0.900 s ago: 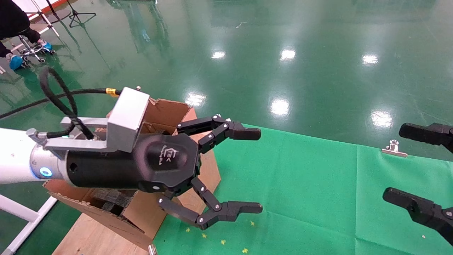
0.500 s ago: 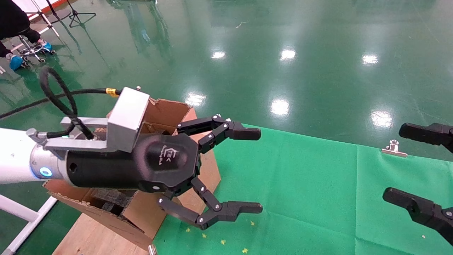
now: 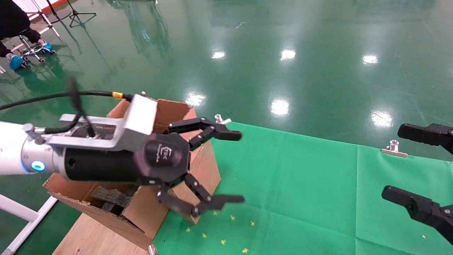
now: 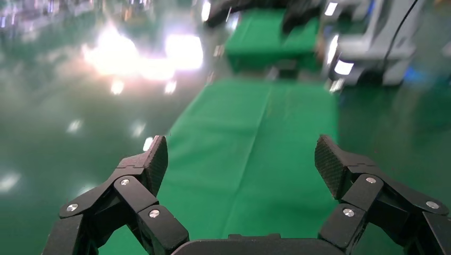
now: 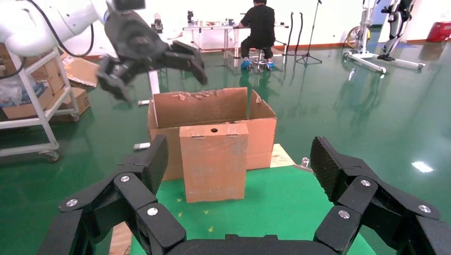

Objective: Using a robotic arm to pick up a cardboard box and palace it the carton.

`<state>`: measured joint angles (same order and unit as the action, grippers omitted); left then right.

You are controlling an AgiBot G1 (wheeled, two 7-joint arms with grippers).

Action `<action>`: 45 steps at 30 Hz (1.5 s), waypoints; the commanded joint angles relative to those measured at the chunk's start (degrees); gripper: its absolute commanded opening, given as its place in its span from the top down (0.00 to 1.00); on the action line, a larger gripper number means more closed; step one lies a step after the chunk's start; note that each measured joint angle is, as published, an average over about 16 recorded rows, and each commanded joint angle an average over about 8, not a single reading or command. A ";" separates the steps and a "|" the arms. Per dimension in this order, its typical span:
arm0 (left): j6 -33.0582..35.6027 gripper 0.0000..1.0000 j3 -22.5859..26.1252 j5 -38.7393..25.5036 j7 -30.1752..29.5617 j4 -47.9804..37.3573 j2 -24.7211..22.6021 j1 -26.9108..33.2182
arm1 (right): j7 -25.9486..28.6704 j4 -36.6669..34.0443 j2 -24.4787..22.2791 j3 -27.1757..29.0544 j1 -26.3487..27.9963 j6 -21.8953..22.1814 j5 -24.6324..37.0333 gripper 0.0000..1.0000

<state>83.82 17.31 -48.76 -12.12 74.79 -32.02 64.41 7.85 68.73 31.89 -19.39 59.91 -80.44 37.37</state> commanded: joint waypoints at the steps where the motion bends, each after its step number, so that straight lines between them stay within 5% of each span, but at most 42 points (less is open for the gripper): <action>1: -0.67 0.00 0.47 -2.54 -0.73 0.58 1.09 1.05 | 0.00 0.00 0.00 0.00 0.00 0.00 0.00 1.00; 13: -4.18 0.00 2.95 -12.38 -4.77 1.44 3.09 4.48 | 0.00 -0.01 -0.01 0.00 -0.01 0.02 -0.01 1.00; 19: -8.38 0.00 7.06 -27.19 -15.12 2.61 3.11 10.68 | 0.00 -0.01 -0.01 0.00 -0.01 0.02 -0.01 1.00; 30: -7.10 0.00 13.39 -43.48 -35.39 2.81 -0.44 17.83 | 0.00 -0.01 -0.01 0.00 -0.01 0.02 -0.01 1.00; 45: -1.29 0.00 19.13 -53.79 -54.68 2.88 -4.02 19.15 | 0.00 -0.01 -0.01 0.00 -0.01 0.02 -0.01 1.00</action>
<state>82.16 36.16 -102.02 -65.84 77.65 -36.06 83.60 7.85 68.72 31.88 -19.39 59.89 -80.42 37.36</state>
